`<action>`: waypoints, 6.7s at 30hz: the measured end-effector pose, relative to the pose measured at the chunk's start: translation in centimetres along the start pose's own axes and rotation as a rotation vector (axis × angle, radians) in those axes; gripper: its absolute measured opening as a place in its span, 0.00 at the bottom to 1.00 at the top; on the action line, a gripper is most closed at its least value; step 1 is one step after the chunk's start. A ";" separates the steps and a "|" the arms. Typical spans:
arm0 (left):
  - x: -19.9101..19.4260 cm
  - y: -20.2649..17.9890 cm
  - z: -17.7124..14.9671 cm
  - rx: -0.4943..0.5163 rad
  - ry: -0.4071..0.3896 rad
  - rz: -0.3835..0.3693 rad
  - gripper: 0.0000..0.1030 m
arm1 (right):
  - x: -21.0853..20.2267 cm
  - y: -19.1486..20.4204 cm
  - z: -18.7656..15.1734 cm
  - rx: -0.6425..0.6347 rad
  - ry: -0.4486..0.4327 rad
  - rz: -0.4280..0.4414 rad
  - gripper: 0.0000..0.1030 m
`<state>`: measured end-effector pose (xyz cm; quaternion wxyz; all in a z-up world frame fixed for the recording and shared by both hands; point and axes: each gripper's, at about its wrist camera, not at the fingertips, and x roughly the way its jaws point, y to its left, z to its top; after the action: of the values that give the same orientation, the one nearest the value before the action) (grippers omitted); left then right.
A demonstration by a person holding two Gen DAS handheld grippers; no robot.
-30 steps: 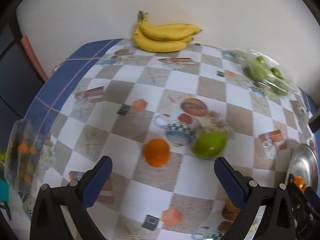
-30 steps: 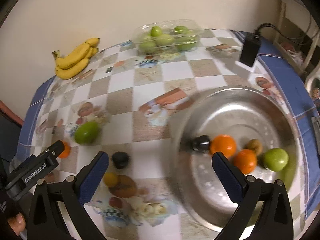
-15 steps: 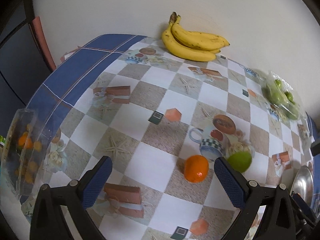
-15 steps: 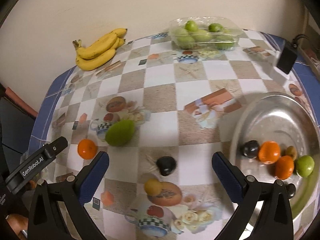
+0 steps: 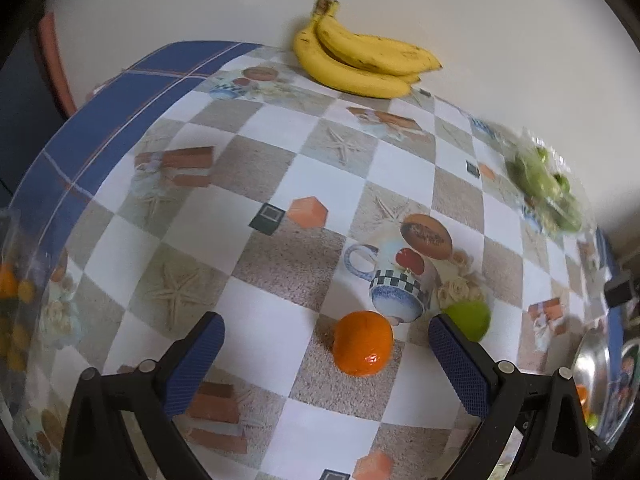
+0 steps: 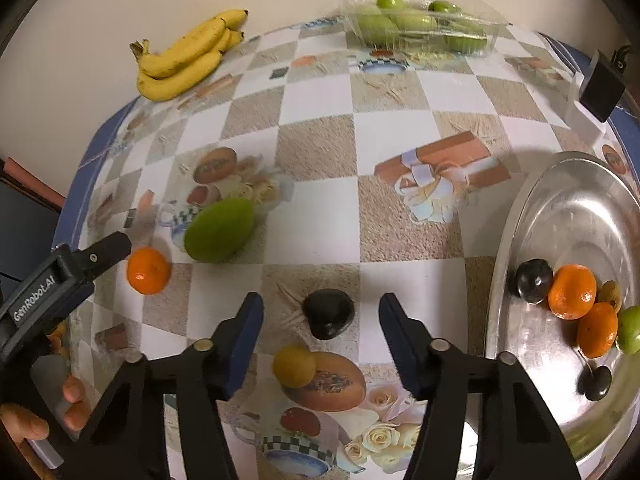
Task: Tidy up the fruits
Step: 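Grasp the dark plum with the right gripper while the left gripper grasps an orange, then carry the dark plum and orange over the steel tray with both grippers, then lower the plum into the tray and open the right gripper while the left lowers the orange, then withdraw both grippers from the tray toward the remaining fruits on the table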
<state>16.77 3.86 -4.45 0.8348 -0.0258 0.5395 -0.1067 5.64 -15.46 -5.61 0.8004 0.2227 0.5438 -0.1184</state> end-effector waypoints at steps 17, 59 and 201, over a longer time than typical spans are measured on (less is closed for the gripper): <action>2.1 -1.4 -0.7 0.036 0.079 -0.048 0.46 | 1.1 -0.5 0.0 0.018 0.029 0.018 0.31; -4.4 -5.2 -1.2 0.039 0.013 -0.108 0.36 | -5.2 -1.8 0.2 0.039 -0.087 0.082 0.30; -2.1 -17.1 -5.4 0.219 -0.008 0.023 1.00 | -8.1 -16.5 -1.8 0.254 -0.059 -0.309 0.96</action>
<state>8.53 -11.98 -2.13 0.8359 0.0712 0.5217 -0.1552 -6.05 -29.42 -2.47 0.7536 0.2322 0.5286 -0.3141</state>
